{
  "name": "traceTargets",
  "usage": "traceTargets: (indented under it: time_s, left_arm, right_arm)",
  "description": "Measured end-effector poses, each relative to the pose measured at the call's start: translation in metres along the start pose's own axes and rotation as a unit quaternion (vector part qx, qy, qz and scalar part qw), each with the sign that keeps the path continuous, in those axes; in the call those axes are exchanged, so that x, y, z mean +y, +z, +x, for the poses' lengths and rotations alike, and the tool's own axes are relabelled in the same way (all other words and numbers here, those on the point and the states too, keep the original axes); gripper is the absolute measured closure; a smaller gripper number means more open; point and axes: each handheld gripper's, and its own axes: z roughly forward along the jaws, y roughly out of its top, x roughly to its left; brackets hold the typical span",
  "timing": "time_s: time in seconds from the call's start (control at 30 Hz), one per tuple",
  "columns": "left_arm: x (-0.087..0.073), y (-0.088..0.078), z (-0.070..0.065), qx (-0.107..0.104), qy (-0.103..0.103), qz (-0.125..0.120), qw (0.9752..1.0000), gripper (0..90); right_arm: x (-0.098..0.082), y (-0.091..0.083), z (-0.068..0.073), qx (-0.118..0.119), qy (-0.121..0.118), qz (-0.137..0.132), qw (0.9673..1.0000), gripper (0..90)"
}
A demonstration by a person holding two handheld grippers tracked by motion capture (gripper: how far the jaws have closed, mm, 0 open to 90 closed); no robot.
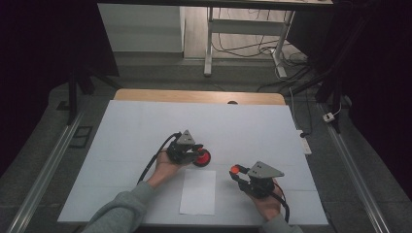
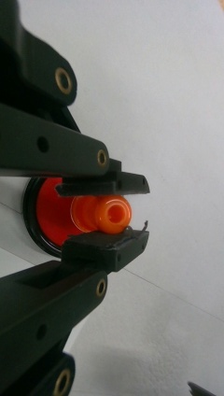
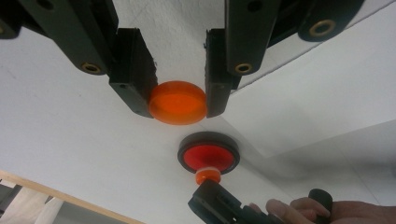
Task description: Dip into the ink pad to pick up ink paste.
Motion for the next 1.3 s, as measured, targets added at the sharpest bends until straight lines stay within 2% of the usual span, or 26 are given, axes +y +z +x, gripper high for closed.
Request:
traceTargets:
  time_s: [0.53,0.77,1.03,1.2,1.3]
  left_arm:
    - [-0.004,0.006,0.002,0.004,0.002,0.016,0.9999,72.7]
    - [-0.007,0.007,0.003,-0.001,-0.008,0.007,0.9999,73.0]
    - [-0.009,0.007,0.003,-0.001,-0.001,0.003,1.0,73.1]
    - [-0.011,0.007,0.005,-0.01,-0.01,-0.003,0.9999,73.2]
    - [-0.01,0.007,0.004,-0.004,-0.004,-0.001,1.0,73.2]
  right_arm:
    - [0.0,0.0,0.0,-0.002,-0.001,0.001,1.0,64.2]
    - [0.0,0.0,0.001,0.001,-0.002,-0.002,1.0,64.2]
    - [0.001,-0.001,0.002,-0.001,-0.001,-0.004,1.0,64.2]
    - [0.001,-0.001,0.003,0.0,-0.001,-0.002,1.0,64.2]
    - [0.001,-0.001,0.003,-0.004,-0.004,0.0,1.0,64.2]
